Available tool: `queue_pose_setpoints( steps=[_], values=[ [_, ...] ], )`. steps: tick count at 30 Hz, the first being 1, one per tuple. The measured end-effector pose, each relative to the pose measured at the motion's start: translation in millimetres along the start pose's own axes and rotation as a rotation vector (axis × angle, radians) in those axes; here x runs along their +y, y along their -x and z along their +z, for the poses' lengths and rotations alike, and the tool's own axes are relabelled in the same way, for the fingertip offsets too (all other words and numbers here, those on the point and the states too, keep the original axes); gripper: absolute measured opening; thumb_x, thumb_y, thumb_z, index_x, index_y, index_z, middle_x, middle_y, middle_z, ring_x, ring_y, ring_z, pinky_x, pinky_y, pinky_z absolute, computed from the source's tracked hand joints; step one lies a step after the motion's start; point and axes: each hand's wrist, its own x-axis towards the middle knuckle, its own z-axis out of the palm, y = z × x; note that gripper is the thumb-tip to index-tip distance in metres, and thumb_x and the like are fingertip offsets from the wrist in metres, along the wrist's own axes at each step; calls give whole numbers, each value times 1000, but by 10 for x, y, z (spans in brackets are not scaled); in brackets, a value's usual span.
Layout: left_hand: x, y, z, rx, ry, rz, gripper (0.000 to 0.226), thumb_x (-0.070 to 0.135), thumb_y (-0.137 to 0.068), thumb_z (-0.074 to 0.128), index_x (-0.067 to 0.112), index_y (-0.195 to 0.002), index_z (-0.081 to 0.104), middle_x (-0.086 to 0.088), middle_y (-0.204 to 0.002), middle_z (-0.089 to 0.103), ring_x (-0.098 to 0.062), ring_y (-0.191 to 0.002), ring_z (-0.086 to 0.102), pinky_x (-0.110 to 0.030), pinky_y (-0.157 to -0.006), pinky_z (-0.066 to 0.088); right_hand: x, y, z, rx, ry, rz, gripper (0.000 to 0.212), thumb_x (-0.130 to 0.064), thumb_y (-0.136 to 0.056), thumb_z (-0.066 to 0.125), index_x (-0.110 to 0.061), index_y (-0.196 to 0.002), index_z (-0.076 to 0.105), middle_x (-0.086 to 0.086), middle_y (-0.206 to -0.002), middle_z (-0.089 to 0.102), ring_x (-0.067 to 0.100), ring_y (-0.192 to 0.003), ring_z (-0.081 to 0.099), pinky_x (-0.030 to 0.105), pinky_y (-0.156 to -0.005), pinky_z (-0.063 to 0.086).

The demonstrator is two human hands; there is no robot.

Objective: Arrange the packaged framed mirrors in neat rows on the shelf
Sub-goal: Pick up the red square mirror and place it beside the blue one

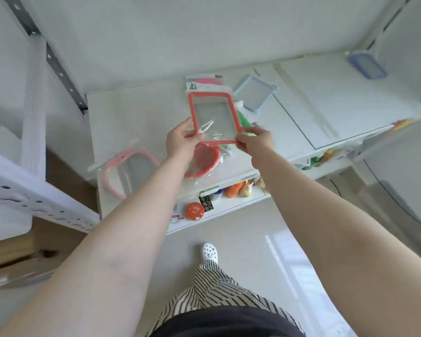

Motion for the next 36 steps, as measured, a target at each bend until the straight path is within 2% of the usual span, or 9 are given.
queue_pose_setpoints(
  steps=[5,10,14,18,21,23,29,33,36],
  values=[
    [-243,466,555,-189,-1,-45,61,-4,-83,66,14,-138,49,6,-88,65,-12,-83,63,-31,-86,54,361,332,-831,166,-47,33,28,3,-83,66,-3,-111,68,8,-72,67,16,-59,65,26,-75,59],
    [-412,914,1168,-348,-61,-57,61,-1,-84,66,16,-140,48,-4,-100,71,-16,-86,68,-31,-87,55,555,632,-1668,296,-100,75,27,1,-83,67,-7,-109,69,7,-79,69,16,-65,67,28,-82,59],
    [-500,1211,1700,-418,-114,-78,56,1,-85,65,22,-136,53,9,-79,69,-7,-60,61,-20,-56,49,690,734,-2274,368,-147,69,23,0,-83,69,-6,-105,69,7,-80,69,16,-64,67,26,-80,59],
    [-645,1530,2293,-464,-133,-100,59,-2,-86,62,16,-140,48,-6,-98,67,-13,-68,61,-12,-41,46,839,683,-2931,435,-153,80,24,1,-81,70,-4,-104,69,5,-78,68,14,-58,65,24,-75,58],
    [-802,1710,2798,-460,-122,-115,59,-5,-86,62,11,-141,46,-10,-104,66,-12,-74,62,-21,-70,58,939,564,-3447,443,-134,96,27,2,-80,71,-3,-107,70,7,-81,69,15,-59,66,28,-79,59],
    [-866,1806,3128,-441,-137,-112,60,-6,-85,62,11,-141,46,-12,-110,67,-15,-81,64,-27,-81,57,963,475,-3772,434,-129,103,27,3,-80,70,-3,-106,70,7,-81,69,15,-59,66,29,-80,60],
    [-892,1971,3903,-409,-186,-114,61,-1,-85,65,17,-141,47,-9,-114,70,-21,-96,69,-30,-92,55,866,157,-4567,384,-105,79,27,3,-80,71,-2,-107,70,3,-79,68,16,-64,68,30,-81,60],
    [-766,1937,4260,-404,-177,-105,62,-1,-86,64,16,-142,45,-4,-110,70,-17,-92,68,-28,-91,53,719,-81,-4847,358,-136,83,19,2,-80,72,-7,-97,71,6,-80,69,18,-68,69,32,-83,59],
    [-654,1844,4532,-409,-171,-99,61,-3,-87,61,17,-142,44,-2,-108,69,-15,-91,66,-23,-80,46,601,-303,-5012,355,-153,76,18,2,-81,71,-8,-96,70,5,-80,69,17,-67,69,30,-82,59]
  ],
)
